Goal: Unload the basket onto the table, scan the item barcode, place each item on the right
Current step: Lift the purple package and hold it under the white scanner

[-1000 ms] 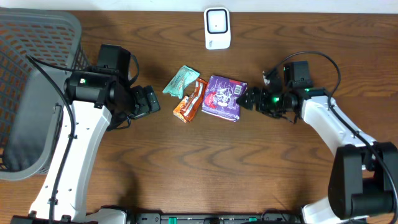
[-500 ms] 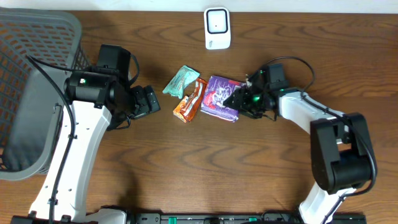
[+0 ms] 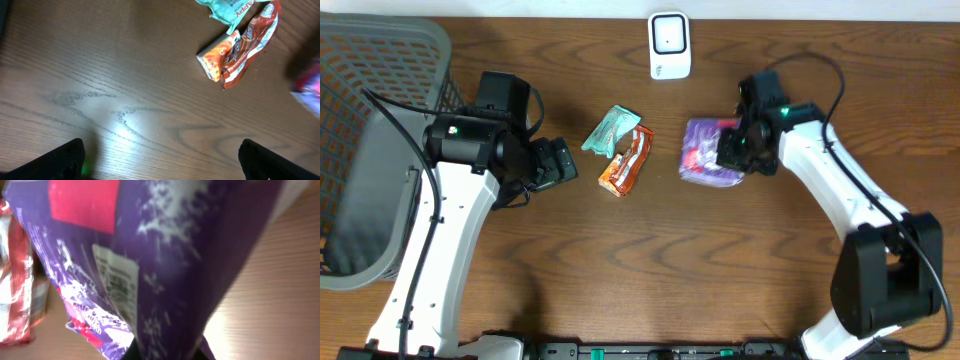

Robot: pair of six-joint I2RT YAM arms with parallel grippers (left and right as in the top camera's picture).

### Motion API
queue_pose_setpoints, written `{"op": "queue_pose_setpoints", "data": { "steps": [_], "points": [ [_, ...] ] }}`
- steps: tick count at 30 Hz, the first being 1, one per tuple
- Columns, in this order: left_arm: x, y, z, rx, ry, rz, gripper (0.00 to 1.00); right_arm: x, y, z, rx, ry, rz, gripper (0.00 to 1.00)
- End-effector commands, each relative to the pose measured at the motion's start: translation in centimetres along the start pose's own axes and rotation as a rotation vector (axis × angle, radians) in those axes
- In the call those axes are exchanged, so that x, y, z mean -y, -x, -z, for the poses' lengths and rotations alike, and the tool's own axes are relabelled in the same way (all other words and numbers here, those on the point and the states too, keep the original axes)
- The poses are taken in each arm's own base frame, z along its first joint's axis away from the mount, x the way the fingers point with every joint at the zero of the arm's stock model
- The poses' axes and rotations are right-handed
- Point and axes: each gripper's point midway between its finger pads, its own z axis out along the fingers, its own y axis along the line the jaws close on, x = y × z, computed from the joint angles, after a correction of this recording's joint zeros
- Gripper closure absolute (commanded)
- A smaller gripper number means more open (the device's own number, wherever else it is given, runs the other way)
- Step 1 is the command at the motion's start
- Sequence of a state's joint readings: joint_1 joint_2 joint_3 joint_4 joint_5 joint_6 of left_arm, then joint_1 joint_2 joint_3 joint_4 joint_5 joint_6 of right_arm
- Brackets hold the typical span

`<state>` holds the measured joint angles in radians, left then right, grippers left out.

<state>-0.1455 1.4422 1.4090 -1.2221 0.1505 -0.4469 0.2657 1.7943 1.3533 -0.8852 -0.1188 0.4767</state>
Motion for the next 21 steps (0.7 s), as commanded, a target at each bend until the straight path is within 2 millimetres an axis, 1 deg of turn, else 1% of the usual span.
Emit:
{"op": "queue_pose_setpoints", "data": {
  "steps": [1, 3, 5, 6, 8, 12, 13, 15, 16, 18, 20, 21],
  "points": [
    [-0.1, 0.3, 0.0, 0.006, 0.009, -0.006, 0.02, 4.8, 4.3, 6.3, 0.284, -0.472, 0.096, 0.99],
    [-0.1, 0.3, 0.0, 0.006, 0.009, -0.006, 0.02, 6.6, 3.9, 7.7, 0.322, -0.632, 0.080, 0.99],
    [-0.1, 0.3, 0.0, 0.006, 0.009, -0.006, 0.02, 7.8, 3.2, 8.4, 0.335, -0.739, 0.057, 0.99],
    [-0.1, 0.3, 0.0, 0.006, 0.009, -0.006, 0.02, 8.1, 2.9, 8.3, 0.329, -0.767, 0.052, 0.99],
    [-0.1, 0.3, 0.0, 0.006, 0.009, -0.006, 0.02, 8.5, 2.4, 7.2, 0.296, -0.789, 0.066, 0.99],
    [-0.1, 0.3, 0.0, 0.006, 0.009, -0.006, 0.02, 9.1, 1.2, 4.4, 0.196, -0.831, 0.105, 0.99],
    [-0.1, 0.3, 0.0, 0.006, 0.009, -0.006, 0.02, 8.9, 0.9, 3.6, 0.173, -0.827, 0.117, 0.99],
    [-0.1, 0.3, 0.0, 0.006, 0.009, -0.006, 0.02, 7.8, 0.2, 2.0, 0.132, -0.777, 0.132, 0.93],
    [-0.1, 0.3, 0.0, 0.006, 0.009, -0.006, 0.02, 7.0, -0.2, 1.2, 0.110, -0.738, 0.151, 0.92],
    [-0.1, 0.3, 0.0, 0.006, 0.009, -0.006, 0.02, 4.7, -0.9, -0.4, 0.072, -0.637, 0.202, 0.89],
    [-0.1, 0.3, 0.0, 0.006, 0.009, -0.006, 0.02, 2.5, -1.5, -1.3, 0.069, -0.557, 0.219, 0.78],
    [-0.1, 0.3, 0.0, 0.006, 0.009, -0.006, 0.02, 1.4, -1.7, -1.6, 0.074, -0.525, 0.229, 0.69]
  ]
}}
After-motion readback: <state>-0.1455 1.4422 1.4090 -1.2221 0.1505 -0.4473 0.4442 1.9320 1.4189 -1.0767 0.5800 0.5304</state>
